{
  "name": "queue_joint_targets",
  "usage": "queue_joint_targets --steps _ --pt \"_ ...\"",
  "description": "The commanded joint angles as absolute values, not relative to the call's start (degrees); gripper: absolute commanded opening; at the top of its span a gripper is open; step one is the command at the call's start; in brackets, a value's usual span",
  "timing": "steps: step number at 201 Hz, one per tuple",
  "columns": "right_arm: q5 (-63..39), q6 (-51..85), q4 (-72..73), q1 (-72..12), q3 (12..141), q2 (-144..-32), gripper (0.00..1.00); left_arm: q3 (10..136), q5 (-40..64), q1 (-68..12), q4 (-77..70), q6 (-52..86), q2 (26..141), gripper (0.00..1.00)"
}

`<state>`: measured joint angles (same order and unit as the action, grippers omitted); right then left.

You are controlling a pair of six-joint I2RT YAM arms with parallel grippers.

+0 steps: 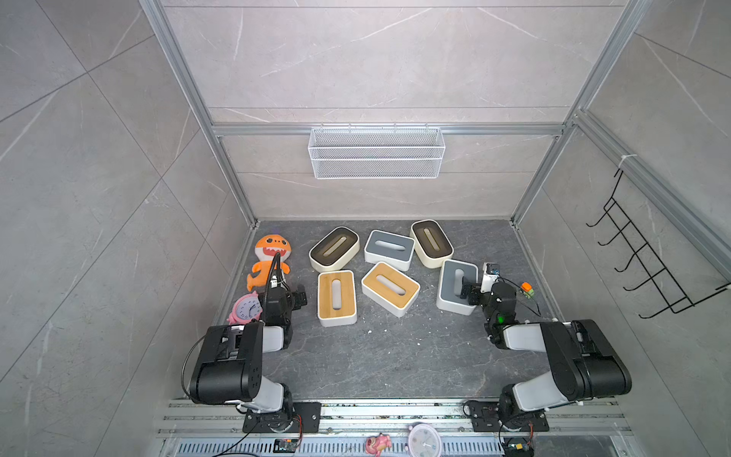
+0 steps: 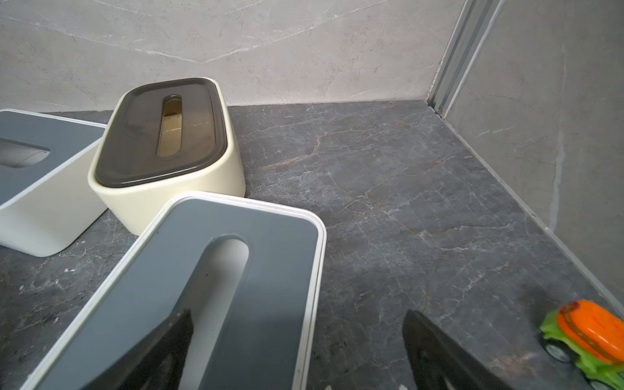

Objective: Stack the tissue boxes
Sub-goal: Pick up the tissue box from the center of the board.

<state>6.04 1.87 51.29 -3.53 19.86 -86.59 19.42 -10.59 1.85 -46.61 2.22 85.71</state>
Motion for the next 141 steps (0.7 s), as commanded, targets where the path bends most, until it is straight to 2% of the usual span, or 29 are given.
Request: queue_joint_targets --steps 1,141 --pt "6.33 1.93 52.52 -3.61 19.88 -87.01 1.0 20.48 -11.25 1.58 -48.52 2.11 85.61 1.0" --pt "6.06 1.97 52.27 -3.47 20.1 -87.03 1.0 20.42 -11.21 1.52 -48.43 2.1 85.61 1.0"
